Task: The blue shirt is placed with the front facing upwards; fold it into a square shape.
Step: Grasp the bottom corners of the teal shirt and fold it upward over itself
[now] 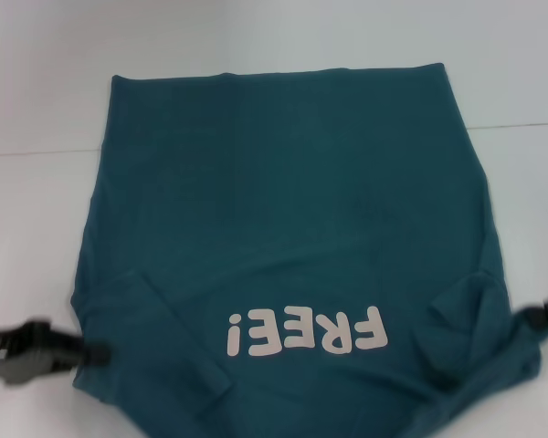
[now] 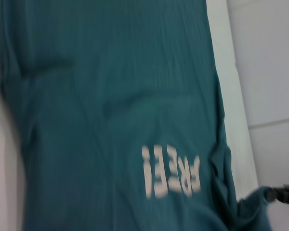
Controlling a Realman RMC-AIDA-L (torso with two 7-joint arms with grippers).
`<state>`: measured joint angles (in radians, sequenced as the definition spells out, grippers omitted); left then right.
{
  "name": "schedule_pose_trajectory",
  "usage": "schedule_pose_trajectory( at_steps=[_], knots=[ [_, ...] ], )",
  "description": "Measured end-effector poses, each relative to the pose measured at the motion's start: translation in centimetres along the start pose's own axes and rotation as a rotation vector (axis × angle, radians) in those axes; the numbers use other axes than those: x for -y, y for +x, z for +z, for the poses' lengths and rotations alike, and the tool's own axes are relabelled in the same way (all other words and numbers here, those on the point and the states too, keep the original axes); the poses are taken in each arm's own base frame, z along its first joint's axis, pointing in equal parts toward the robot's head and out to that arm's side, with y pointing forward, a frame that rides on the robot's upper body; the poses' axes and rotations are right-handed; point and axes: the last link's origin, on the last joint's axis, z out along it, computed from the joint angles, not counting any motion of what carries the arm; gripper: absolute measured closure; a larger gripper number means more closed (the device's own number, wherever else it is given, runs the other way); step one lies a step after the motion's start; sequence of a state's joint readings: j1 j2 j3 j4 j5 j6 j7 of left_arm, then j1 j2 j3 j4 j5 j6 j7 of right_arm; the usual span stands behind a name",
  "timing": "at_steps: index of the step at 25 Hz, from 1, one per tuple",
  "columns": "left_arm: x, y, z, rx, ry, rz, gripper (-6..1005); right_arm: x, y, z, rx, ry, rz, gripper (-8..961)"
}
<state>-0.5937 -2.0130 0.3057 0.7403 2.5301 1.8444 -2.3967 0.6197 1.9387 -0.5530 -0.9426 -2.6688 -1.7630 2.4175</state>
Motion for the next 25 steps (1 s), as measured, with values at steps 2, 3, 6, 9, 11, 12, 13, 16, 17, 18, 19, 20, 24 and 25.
schedule_pose_trajectory(
  at_steps=[2, 3, 6, 9, 11, 12, 13, 16, 17, 18, 19, 20, 24, 25],
  knots=[
    [-0.5, 1.6, 0.6, -0.023, 0.018, 0.0, 964, -0.2, -1.2, -0.4, 0.054, -0.001, 0.006, 900],
    [-0.7, 2.5, 0.9, -0.037, 0.03, 0.001, 964, -0.3, -1.8, -0.7, 0.08, -0.001, 0.007, 899],
    [-1.5, 5.0, 1.6, -0.083, 0.067, 0.012, 964, -0.5, -3.6, -1.4, 0.156, -0.001, 0.018, 899],
    [-2.1, 7.0, 1.9, -0.129, 0.099, 0.029, 964, -0.3, -4.9, -1.8, 0.217, 0.028, 0.045, 899],
    [-2.5, 8.1, 2.0, -0.162, 0.124, 0.037, 964, -0.1, -5.5, -2.0, 0.252, 0.051, 0.06, 899],
    [-2.5, 8.8, 2.1, -0.19, 0.144, 0.039, 964, 0.0, -5.9, -2.0, 0.269, 0.062, 0.065, 899],
    [-2.5, 9.3, 2.2, -0.211, 0.157, 0.04, 964, 0.0, -6.2, -1.8, 0.283, 0.071, 0.065, 900],
    [-2.5, 10.6, 3.2, -0.31, 0.171, 0.034, 964, -0.2, -6.9, -0.9, 0.306, 0.094, 0.048, 900],
    [-2.5, 10.9, 3.6, -0.335, 0.169, 0.034, 964, -0.3, -7.1, -0.5, 0.308, 0.101, 0.041, 899],
    [-2.4, 11.0, 4.1, -0.347, 0.166, 0.033, 964, -0.4, -7.3, -0.1, 0.311, 0.109, 0.035, 899],
    [-2.4, 11.1, 4.6, -0.356, 0.168, 0.033, 964, -0.4, -7.5, 0.3, 0.314, 0.118, 0.03, 899],
    [-2.3, 11.2, 5.0, -0.366, 0.172, 0.032, 964, -0.5, -7.7, 0.7, 0.32, 0.127, 0.024, 899],
    [-2.5, 12.0, 6.2, -0.399, 0.204, 0.041, 964, -0.5, -8.5, 2.1, 0.349, 0.175, 0.006, 899],
    [-2.5, 12.0, 6.2, -0.399, 0.204, 0.041, 964, -0.5, -8.7, 2.5, 0.359, 0.19, 0.001, 899]
  ],
)
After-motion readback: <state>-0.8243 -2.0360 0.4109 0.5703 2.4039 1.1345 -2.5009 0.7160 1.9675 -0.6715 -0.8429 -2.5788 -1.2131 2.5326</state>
